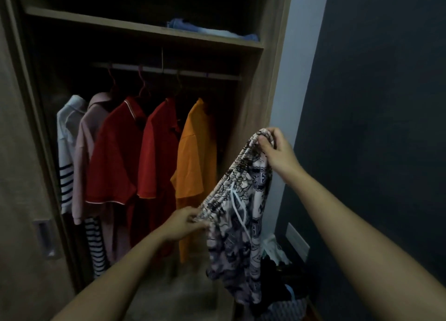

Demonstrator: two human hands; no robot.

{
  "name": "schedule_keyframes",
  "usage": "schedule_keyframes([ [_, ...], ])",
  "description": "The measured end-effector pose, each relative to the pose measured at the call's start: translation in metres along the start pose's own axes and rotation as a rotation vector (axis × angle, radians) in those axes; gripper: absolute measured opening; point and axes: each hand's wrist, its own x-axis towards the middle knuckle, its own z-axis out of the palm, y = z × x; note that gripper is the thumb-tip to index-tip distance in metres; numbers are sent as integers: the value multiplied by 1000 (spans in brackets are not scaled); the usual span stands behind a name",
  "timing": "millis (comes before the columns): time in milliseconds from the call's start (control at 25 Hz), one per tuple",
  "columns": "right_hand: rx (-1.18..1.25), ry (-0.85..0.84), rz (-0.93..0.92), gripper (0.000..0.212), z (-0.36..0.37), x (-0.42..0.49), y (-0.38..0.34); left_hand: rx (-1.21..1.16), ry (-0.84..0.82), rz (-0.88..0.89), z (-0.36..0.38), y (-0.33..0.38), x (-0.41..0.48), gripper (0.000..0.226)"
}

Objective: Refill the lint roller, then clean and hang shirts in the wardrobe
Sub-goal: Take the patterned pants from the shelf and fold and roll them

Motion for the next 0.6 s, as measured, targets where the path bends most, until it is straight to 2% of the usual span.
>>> schedule_keyframes([
  [80,-110,5,41,5,-20,-6,15,-83,197,-39,-30,-12,-5,4],
  [200,-195,-63,135,16,-35,-24,47,-9,368,-40,-84,-3,-7,19],
  [320,-148,-61,233,16,-33,-37,67,-34,399,19,-105,17,-7,24],
  [440,-80,-84,249,16,-20,-40,67,-527,435,-43,-111,28,-12,32],
  [480,-79,-96,239,16,-16,-40,65,-650,469,-60,-115,32,-14,28],
  [600,11,-139,227,12,-14,-41,59,-688,460,-62,-131,41,-23,5],
])
